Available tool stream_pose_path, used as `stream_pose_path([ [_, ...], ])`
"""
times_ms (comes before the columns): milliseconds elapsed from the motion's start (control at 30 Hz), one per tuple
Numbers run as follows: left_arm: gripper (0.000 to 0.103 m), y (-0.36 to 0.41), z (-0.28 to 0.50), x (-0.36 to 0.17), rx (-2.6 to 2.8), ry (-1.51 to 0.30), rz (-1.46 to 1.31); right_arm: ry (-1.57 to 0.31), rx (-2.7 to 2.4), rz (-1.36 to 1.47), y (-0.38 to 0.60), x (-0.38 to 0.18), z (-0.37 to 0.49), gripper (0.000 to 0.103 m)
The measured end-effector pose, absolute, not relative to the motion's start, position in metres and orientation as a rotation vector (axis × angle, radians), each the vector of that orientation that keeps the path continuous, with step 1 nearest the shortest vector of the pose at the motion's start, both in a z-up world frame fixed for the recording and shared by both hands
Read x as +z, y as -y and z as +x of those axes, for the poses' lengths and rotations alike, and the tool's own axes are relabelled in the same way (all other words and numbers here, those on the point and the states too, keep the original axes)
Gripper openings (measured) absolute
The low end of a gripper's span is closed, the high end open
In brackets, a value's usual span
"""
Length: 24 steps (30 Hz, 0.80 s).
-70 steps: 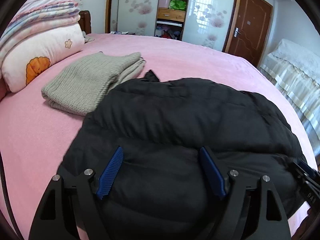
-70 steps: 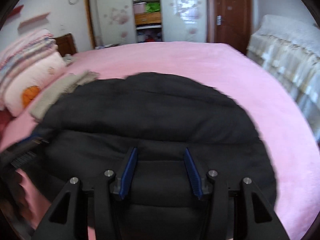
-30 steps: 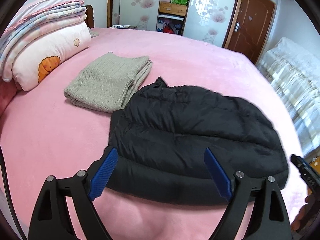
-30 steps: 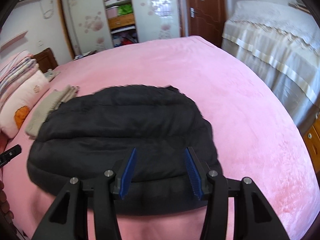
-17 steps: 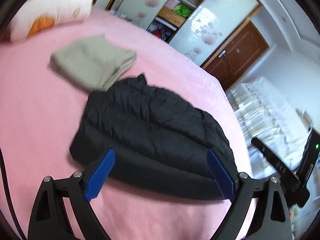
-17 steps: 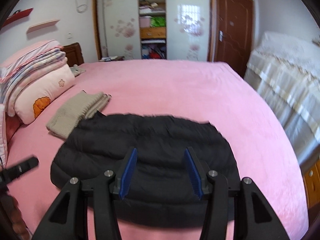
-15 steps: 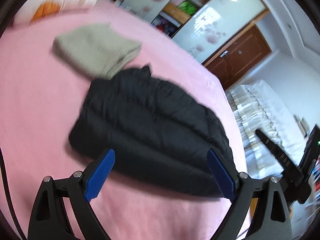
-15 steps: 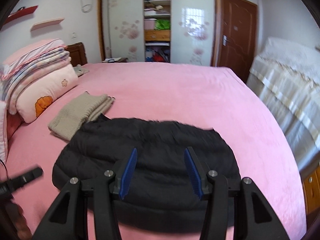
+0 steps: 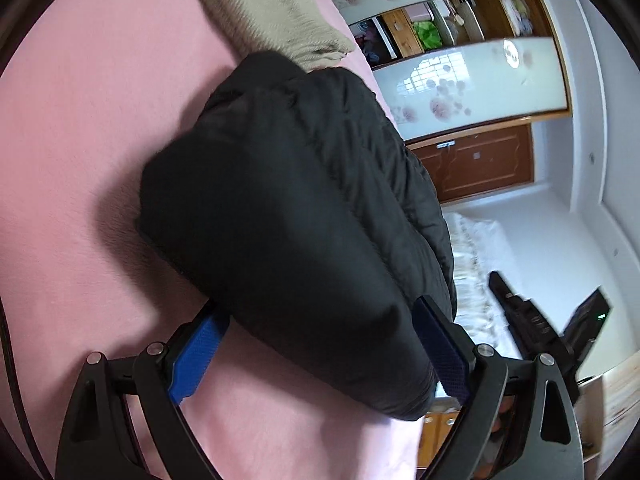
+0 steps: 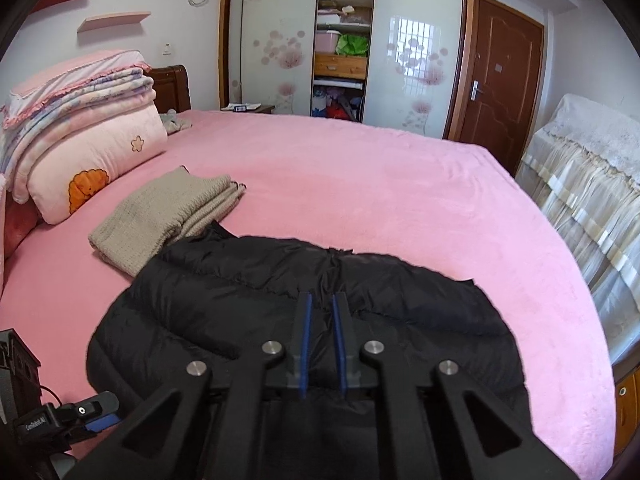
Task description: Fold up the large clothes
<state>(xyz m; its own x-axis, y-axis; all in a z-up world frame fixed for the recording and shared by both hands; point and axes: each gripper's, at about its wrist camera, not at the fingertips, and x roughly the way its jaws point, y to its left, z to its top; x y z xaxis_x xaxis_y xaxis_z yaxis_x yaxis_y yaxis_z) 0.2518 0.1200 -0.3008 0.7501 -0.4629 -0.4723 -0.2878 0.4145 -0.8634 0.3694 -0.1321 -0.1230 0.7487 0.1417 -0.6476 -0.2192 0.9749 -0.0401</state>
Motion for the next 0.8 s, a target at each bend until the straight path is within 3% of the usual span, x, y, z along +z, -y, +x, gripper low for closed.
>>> stream_pose_path([
  [667, 0.091, -0.124, 0.293, -0.317, -0.102, -0.667, -1.260, -0.801, 0.215, -0.121, 0.121, -0.212, 0.399, 0.006],
  [767, 0.082, -0.123, 0.296, -0.313, -0.057, -0.675, -1.230, -0.811, 0.223, -0.114, 0.121, -0.217, 0.400, 0.006],
  [800, 0.074, -0.121, 0.298, -0.311, -0.048, -0.678, -1.213, -0.813, 0.224, -0.112, 0.121, -0.219, 0.401, 0.006],
])
